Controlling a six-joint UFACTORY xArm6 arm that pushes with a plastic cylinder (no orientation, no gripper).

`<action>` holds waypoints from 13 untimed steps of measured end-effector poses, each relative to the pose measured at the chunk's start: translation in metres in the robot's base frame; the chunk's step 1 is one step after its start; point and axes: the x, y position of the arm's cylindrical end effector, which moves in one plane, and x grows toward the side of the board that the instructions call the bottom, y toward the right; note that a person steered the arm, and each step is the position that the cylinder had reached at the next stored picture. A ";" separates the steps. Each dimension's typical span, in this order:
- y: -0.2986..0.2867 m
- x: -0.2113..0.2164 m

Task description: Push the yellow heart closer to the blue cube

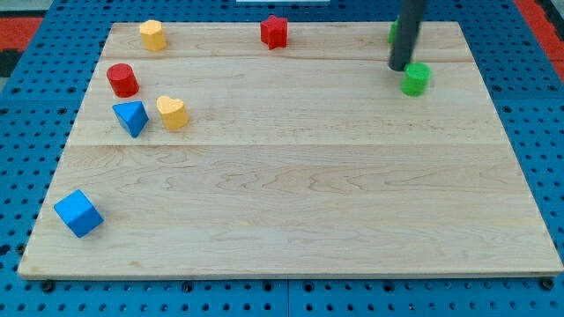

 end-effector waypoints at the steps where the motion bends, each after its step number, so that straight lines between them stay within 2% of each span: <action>1: 0.034 0.015; 2: 0.043 0.012; 3: 0.032 0.048; 4: 0.003 0.060; 5: 0.001 0.046; 8: -0.078 0.046; 9: -0.119 0.046; 10: -0.204 0.046; 12: -0.330 0.043; 13: -0.342 0.061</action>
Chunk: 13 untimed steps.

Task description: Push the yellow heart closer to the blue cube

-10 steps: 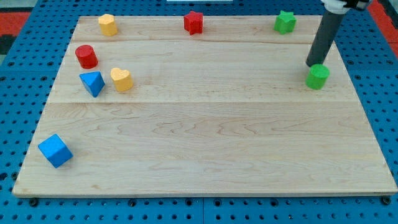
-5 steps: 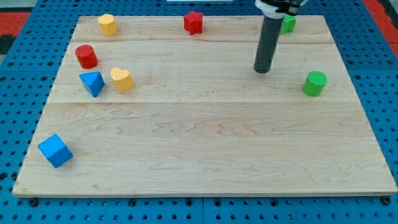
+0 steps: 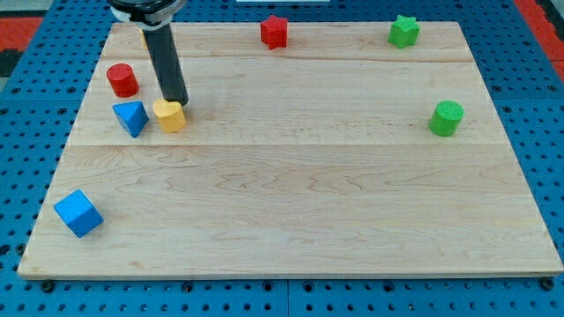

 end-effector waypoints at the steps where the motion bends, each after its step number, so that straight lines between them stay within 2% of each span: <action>1: 0.002 0.034; 4: 0.002 0.100; 6: 0.001 0.103; 11: -0.060 0.102; 12: -0.078 0.090; 13: -0.127 0.104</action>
